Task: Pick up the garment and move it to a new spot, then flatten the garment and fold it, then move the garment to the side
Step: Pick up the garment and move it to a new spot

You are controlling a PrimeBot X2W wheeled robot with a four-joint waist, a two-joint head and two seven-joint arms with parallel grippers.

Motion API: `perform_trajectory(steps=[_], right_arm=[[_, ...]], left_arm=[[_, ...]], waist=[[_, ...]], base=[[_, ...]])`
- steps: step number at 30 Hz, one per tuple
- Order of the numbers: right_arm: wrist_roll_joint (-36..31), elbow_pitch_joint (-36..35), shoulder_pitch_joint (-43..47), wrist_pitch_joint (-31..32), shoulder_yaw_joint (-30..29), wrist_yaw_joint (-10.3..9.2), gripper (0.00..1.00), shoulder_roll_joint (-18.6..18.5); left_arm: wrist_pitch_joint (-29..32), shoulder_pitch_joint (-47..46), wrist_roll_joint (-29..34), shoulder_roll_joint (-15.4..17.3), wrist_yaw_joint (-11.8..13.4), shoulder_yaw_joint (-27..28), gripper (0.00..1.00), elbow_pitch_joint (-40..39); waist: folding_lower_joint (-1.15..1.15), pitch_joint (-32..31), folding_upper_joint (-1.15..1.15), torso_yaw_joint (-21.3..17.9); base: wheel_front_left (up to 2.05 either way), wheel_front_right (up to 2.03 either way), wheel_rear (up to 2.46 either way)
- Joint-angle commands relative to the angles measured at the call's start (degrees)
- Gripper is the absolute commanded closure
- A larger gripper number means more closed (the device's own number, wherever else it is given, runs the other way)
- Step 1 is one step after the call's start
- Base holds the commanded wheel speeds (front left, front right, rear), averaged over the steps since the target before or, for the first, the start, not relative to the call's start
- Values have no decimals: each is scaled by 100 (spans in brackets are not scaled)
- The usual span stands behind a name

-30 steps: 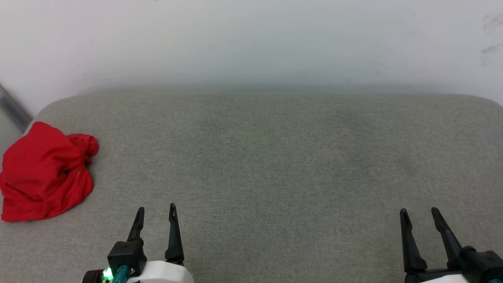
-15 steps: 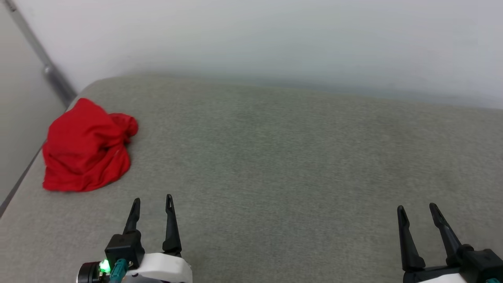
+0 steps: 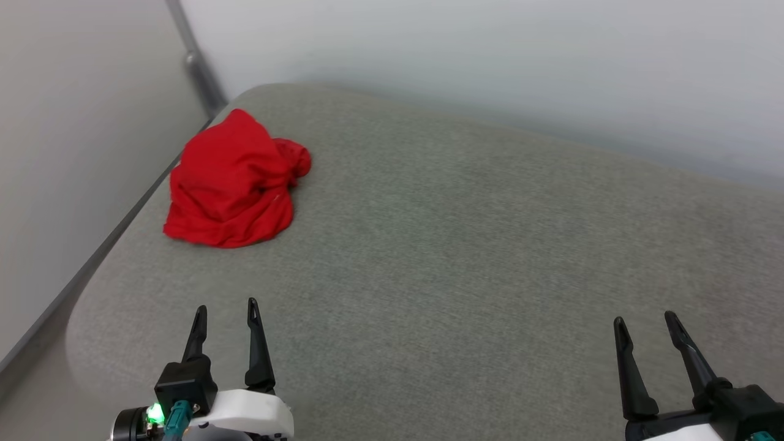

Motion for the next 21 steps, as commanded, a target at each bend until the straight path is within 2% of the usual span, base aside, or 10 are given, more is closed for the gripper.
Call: perform_trajectory(steps=[1, 10, 19, 21], right_arm=[[-51, -42, -71, -12, -9, -4, 0, 7], [-99, -38, -44, -12, 46, -4, 0, 7], [-128, -24, -71, -12, 86, -4, 0, 7], [-130, -46, -102, -12, 82, -4, 0, 8]], left_arm=[[-16, -28, -18, 5, 17, 6, 0, -21], [-16, 6, -53, 5, 63, 36, 0, -37], [-16, -48, -206, 7, 69, 173, 0, -20], [-16, -172, -189, 5, -15, 269, 0, -5]], waist=[[0, 46, 0, 210], [0, 47, 0, 596], [0, 87, 0, 559], [0, 132, 0, 520]], base=[[0, 0, 0], [0, 0, 0], [0, 0, 0], [0, 0, 0]])
